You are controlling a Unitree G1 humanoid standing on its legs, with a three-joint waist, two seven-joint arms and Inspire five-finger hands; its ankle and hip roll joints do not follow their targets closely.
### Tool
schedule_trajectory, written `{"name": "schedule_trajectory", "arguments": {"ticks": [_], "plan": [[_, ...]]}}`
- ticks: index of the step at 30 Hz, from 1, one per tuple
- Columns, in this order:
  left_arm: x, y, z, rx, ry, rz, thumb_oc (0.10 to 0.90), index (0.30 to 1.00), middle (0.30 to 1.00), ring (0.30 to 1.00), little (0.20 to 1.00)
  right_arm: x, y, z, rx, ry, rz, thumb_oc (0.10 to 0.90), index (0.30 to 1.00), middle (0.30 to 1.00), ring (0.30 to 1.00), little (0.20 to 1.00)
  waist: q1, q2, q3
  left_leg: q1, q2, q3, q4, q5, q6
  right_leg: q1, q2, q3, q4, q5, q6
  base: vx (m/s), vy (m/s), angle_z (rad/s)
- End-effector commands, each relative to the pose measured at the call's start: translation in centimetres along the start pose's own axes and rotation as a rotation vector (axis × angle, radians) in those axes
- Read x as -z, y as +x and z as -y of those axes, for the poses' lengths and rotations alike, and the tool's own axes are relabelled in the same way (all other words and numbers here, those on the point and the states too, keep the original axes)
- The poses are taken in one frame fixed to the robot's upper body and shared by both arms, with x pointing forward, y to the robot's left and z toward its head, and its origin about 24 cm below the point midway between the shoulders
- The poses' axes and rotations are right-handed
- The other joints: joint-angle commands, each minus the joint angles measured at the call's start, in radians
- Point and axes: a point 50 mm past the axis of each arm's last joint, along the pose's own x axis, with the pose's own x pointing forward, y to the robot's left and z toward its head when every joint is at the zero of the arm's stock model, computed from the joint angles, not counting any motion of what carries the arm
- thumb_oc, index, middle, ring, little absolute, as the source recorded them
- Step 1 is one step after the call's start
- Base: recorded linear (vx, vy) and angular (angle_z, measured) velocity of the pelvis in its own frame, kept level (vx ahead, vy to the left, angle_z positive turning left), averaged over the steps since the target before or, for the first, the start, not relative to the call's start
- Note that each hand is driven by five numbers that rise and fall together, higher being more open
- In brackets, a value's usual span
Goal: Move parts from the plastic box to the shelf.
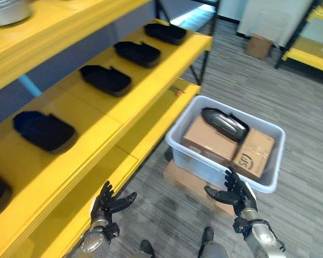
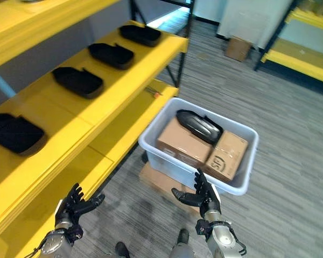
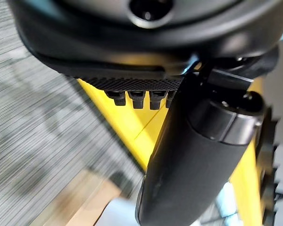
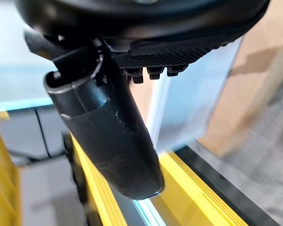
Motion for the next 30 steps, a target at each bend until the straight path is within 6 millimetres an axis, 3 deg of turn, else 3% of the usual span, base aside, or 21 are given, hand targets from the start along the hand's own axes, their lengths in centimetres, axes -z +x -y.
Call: {"name": "schedule_trajectory", "arguments": {"ticks": [1,11,14,17,19,21,22,23,24,25,26,28,30], "plan": [[-4.9,0.4,0.1,0.046,-0.003,0.231,0.900,1.000,1.000,1.000,1.000,-3.9,-0.2,0.1,-0.023,-0.007,0.213,0.900,1.000,1.000,1.000,1.000,-0.026,-0.018,-0.050,-0.029,-0.021,-0.097,0.077,-0.117,0.017,0.045,-0.036,0.007,-0.044,-0.005,0.062,0.10,-0.116,-0.13],[-4.1,0.0,0.7,0.064,-0.024,0.208,0.900,1.000,1.000,1.000,1.000,-4.8,-0.2,0.5,-0.003,-0.001,0.255,0.900,1.000,1.000,1.000,1.000,-0.058,0.024,-0.058,0.012,0.041,-0.082,0.012,-0.043,-0.047,0.049,0.040,0.032,-0.054,-0.062,0.031,0.06,-0.107,-0.09],[-4.6,0.3,1.4,0.085,-0.023,0.227,0.900,1.000,1.000,1.000,1.000,-5.1,-0.2,0.5,-0.006,-0.009,0.266,0.900,1.000,1.000,1.000,1.000,-0.067,0.036,-0.055,0.014,0.074,-0.089,0.018,-0.007,-0.066,0.034,0.074,0.050,-0.007,-0.108,0.002,0.06,-0.167,-0.01],[-5.1,0.5,1.8,0.100,-0.030,0.243,0.900,1.000,1.000,1.000,1.000,-5.1,-0.3,0.6,-0.003,-0.006,0.271,0.900,1.000,1.000,1.000,1.000,-0.070,0.030,-0.036,-0.037,0.131,-0.119,0.179,0.052,-0.082,0.039,0.118,0.078,0.022,-0.146,-0.049,0.04,-0.255,-0.06],[-5.3,0.6,2.2,0.117,-0.035,0.245,0.900,1.000,1.000,1.000,1.000,-5.1,-0.3,0.6,-0.004,-0.019,0.272,0.900,1.000,1.000,1.000,1.000,-0.049,0.013,-0.001,-0.117,0.172,-0.196,0.357,0.130,-0.083,0.061,0.153,0.084,0.028,-0.163,-0.093,0.00,-0.333,-0.12],[-5.1,0.7,2.0,0.112,-0.026,0.239,0.900,1.000,1.000,1.000,1.000,-5.1,-0.4,0.9,-0.005,-0.019,0.268,0.900,1.000,1.000,1.000,1.000,-0.041,-0.004,0.018,-0.176,0.161,-0.262,0.479,0.130,-0.065,0.079,0.171,0.090,0.025,-0.179,-0.118,0.01,-0.203,-0.18],[-5.2,0.7,2.0,0.112,-0.026,0.239,0.900,1.000,1.000,1.000,1.000,-5.1,-0.4,0.9,-0.005,-0.019,0.268,0.900,1.000,1.000,1.000,1.000,-0.042,-0.003,0.018,-0.179,0.162,-0.265,0.483,0.128,-0.066,0.079,0.172,0.088,0.025,-0.180,-0.118,0.07,-0.062,-0.32],[-4.7,0.6,1.8,0.094,-0.029,0.221,0.900,1.000,1.000,1.000,1.000,-5.0,-0.4,1.1,0.002,-0.055,0.257,0.900,1.000,1.000,1.000,1.000,-0.021,-0.012,0.030,-0.256,0.092,-0.324,0.463,0.091,-0.044,0.095,0.159,0.104,0.015,-0.185,-0.109,0.01,0.014,-0.30],[-4.7,0.6,1.7,0.088,-0.036,0.219,0.900,1.000,1.000,1.000,1.000,-5.0,-0.3,1.1,0.003,-0.051,0.256,0.900,1.000,1.000,1.000,1.000,-0.019,-0.019,0.031,-0.291,0.078,-0.329,0.425,0.109,-0.026,0.087,0.150,0.110,0.010,-0.167,-0.107,0.01,0.015,-0.13],[-4.7,0.6,1.7,0.087,-0.036,0.219,0.900,1.000,1.000,1.000,1.000,-5.0,-0.3,1.1,0.003,-0.051,0.256,0.900,1.000,1.000,1.000,1.000,-0.019,-0.019,0.031,-0.291,0.078,-0.329,0.425,0.109,-0.026,0.088,0.149,0.109,0.010,-0.167,-0.107,0.07,0.106,-0.02],[-4.5,0.6,1.3,0.067,-0.032,0.214,0.900,1.000,1.000,1.000,1.000,-5.0,-0.2,1.3,0.019,-0.030,0.256,0.900,1.000,1.000,1.000,1.000,-0.013,-0.015,0.035,-0.308,0.083,-0.340,0.265,0.137,-0.039,0.100,0.144,0.131,0.001,-0.170,-0.088,0.18,0.156,-0.11],[-4.2,0.6,1.1,0.048,-0.024,0.207,0.900,1.000,1.000,1.000,1.000,-5.2,-0.1,1.6,0.030,-0.069,0.264,0.900,1.000,1.000,1.000,1.000,0.000,0.006,0.038,-0.315,0.093,-0.374,0.071,0.225,-0.072,0.112,0.149,0.150,0.007,-0.184,-0.075,0.20,0.183,-0.33],[-4.2,0.7,1.0,0.042,-0.024,0.206,0.900,1.000,1.000,1.000,1.000,-5.5,0.0,1.7,0.037,-0.124,0.275,0.900,1.000,1.000,1.000,1.000,0.009,0.016,0.039,-0.312,0.094,-0.406,0.006,0.256,-0.080,0.116,0.155,0.164,0.014,-0.192,-0.073,0.19,0.140,-0.41]]}}
